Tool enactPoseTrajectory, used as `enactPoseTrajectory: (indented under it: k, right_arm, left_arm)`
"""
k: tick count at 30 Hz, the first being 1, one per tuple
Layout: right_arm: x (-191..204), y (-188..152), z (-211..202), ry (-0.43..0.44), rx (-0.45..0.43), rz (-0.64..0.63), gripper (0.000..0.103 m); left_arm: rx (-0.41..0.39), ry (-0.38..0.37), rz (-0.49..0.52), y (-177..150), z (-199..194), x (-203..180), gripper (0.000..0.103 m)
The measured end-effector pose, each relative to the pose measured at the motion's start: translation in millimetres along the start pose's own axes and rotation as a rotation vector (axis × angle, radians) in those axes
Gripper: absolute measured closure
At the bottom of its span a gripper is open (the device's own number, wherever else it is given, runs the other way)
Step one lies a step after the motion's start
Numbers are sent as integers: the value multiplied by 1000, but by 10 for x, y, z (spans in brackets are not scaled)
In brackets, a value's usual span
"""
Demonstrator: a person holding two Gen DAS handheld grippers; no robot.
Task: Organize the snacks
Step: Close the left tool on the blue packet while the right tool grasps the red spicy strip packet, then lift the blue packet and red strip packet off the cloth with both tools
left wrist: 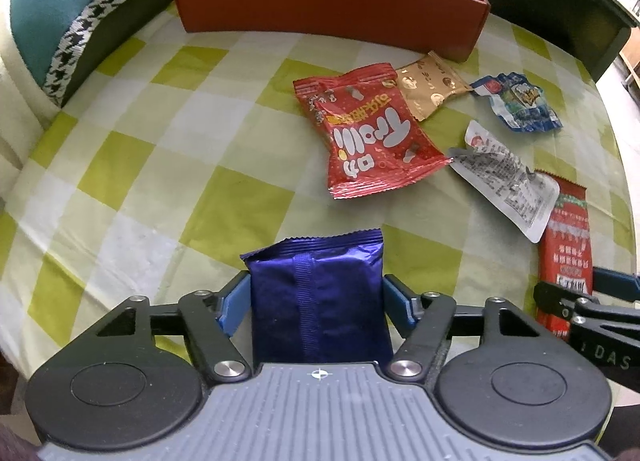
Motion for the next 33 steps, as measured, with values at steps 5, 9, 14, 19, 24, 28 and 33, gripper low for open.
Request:
enactPoseTrajectory:
  k: [5, 9, 14, 19, 24, 28, 33]
  right_arm:
    - [17, -63, -45, 17, 6, -3, 48]
    - [65, -119, -93, 36, 12, -20, 49]
    - [105, -144, -60, 33, 20, -43, 49]
    - [141, -113, -19, 32, 17, -60, 38]
    - [254, -138, 37, 53, 20, -112, 16]
    - [241, -173, -31, 4, 13, -143, 43]
    - [128, -235, -135, 31, 13, -102, 51]
  left_arm:
    - [0, -6, 0, -3, -16, 13, 29]
    - [4, -11, -2, -12, -28, 27, 29]
    - [10, -1, 6, -28, -1, 25, 24]
    - [12, 12, 14, -29, 48, 14, 11]
    - [13, 36, 0, -46, 82, 45, 7]
    - [0, 19, 2, -90, 4, 14, 25]
    - [10, 14, 1, -145, -58, -5, 29]
Point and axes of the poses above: each gripper's, at about its wrist camera, not at the fingertips, and z roughly the way its jaws point, x to its left, y to its top, the point moved 1 cm from there along z, roughly the way its jaws point
